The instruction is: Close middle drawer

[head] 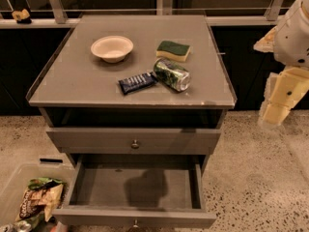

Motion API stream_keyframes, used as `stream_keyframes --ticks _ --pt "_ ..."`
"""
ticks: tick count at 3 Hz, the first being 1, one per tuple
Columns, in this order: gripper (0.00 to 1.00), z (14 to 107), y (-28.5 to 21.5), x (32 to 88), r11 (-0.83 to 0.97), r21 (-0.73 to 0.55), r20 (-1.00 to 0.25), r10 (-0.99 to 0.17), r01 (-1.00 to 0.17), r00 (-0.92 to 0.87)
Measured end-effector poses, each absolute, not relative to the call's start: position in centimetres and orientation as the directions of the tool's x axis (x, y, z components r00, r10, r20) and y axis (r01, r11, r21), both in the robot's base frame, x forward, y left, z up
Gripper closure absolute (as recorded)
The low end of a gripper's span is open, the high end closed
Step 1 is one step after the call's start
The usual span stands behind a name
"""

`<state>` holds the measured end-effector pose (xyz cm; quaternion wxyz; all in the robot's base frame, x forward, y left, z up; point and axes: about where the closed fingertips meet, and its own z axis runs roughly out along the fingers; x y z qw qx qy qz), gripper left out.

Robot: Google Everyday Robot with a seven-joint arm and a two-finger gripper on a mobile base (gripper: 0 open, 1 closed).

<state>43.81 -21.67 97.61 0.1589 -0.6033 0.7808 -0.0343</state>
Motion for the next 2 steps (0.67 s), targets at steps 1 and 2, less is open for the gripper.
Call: stream_keyframes --ticks 1,2 --pt "0.0 97.6 -21.7 43.8 0.27 -0.245 -0.207 -0.953 -0.931 -0.222" --pt "0.0 97.7 -24.6 42.8 0.323 -0.251 -0.257 -0.931 -0.913 -0.259"
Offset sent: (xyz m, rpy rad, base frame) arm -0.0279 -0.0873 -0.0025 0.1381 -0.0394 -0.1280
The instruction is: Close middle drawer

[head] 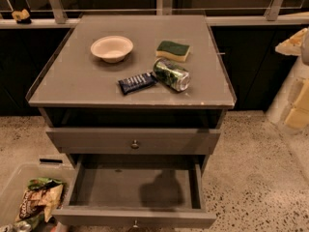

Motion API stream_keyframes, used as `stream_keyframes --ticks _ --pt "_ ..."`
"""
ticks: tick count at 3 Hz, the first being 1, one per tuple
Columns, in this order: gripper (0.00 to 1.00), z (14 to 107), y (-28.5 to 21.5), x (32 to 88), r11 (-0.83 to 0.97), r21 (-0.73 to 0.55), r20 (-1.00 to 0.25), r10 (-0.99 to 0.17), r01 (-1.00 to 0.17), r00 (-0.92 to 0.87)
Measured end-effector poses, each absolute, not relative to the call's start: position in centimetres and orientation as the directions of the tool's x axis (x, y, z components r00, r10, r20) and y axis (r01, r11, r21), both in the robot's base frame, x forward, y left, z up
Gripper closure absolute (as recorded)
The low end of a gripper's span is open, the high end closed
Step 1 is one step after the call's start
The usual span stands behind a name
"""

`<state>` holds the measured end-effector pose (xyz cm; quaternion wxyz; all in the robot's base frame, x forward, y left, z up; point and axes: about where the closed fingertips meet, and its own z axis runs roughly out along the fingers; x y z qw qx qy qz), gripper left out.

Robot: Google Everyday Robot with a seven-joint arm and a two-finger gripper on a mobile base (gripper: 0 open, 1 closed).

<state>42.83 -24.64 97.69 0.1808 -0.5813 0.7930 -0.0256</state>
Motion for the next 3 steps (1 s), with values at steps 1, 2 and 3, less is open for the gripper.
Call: stream_keyframes --ticks 1,2,3 --pt "0.0 95.3 -30.9 40.2 0.412 -0.262 -0.339 -0.886 -0.872 -0.317" --pt "0.0 89.6 -35.0 38.0 0.445 -0.277 -0.409 -0.857 -0.851 -0.315" --pt "0.0 81.2 -35.1 36.7 0.436 -0.244 -0.49 -0.826 -0.866 -0.278"
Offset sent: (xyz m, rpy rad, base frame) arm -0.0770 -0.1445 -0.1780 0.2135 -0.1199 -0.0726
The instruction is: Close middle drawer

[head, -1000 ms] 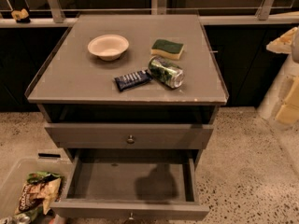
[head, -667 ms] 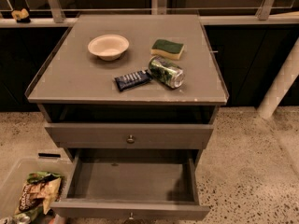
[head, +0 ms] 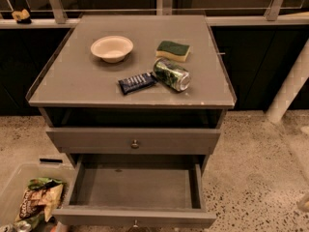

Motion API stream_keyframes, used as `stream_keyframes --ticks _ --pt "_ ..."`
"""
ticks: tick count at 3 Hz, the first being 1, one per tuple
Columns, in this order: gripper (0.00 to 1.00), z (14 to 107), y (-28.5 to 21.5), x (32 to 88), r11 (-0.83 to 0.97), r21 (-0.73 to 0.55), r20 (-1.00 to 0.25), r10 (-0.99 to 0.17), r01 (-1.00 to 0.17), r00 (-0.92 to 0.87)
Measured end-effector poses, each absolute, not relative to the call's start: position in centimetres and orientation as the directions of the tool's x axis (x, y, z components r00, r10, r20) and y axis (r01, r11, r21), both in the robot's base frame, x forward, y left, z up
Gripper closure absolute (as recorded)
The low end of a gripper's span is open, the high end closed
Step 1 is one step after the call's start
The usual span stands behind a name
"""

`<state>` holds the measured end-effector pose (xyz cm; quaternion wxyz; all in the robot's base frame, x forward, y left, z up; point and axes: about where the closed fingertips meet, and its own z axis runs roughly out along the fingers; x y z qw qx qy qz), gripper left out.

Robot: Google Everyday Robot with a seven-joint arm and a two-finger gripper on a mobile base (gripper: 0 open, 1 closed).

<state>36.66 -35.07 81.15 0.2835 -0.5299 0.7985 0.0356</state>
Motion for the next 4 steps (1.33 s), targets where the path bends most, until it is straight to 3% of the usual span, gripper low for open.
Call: stream_keyframes --ticks 2,4 --pt "0.0 63.7 -28.6 35.0 0.332 -0.066 -0.676 -0.708 -0.941 -0.202" --pt "0.0 60.6 -26.8 34.2 0.28 -0.037 -0.675 -0.714 -0.959 -0.183"
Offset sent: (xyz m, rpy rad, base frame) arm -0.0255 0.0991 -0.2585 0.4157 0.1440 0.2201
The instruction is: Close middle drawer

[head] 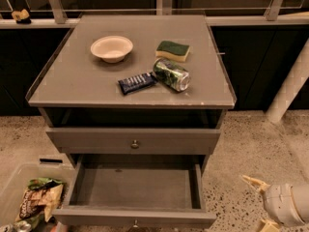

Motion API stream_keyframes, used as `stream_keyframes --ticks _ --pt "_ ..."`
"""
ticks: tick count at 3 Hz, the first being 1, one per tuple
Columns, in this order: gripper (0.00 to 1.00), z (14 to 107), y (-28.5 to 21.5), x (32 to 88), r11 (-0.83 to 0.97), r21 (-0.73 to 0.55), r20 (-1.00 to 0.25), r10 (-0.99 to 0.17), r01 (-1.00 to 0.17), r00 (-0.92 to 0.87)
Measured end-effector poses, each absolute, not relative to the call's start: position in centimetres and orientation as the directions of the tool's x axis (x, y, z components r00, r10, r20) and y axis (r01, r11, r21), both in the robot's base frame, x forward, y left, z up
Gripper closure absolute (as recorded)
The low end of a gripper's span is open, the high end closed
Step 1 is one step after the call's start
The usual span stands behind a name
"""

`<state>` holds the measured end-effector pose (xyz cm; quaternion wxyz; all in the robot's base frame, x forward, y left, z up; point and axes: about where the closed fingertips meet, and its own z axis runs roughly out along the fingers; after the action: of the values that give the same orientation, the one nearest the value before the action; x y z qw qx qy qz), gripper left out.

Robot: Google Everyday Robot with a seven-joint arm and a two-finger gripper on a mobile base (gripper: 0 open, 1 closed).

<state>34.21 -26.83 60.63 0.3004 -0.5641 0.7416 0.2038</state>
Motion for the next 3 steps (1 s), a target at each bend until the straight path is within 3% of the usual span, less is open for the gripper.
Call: stream_keyframes --ticks 1,3 --pt "0.0 56.2 -23.8 32.6 0.196 0.004 -0.666 -0.731 -0.981 -0.149" --pt "0.0 42.4 -15.9 23.3 0.065 0.273 -0.639 -0.734 -0.96 -0.231"
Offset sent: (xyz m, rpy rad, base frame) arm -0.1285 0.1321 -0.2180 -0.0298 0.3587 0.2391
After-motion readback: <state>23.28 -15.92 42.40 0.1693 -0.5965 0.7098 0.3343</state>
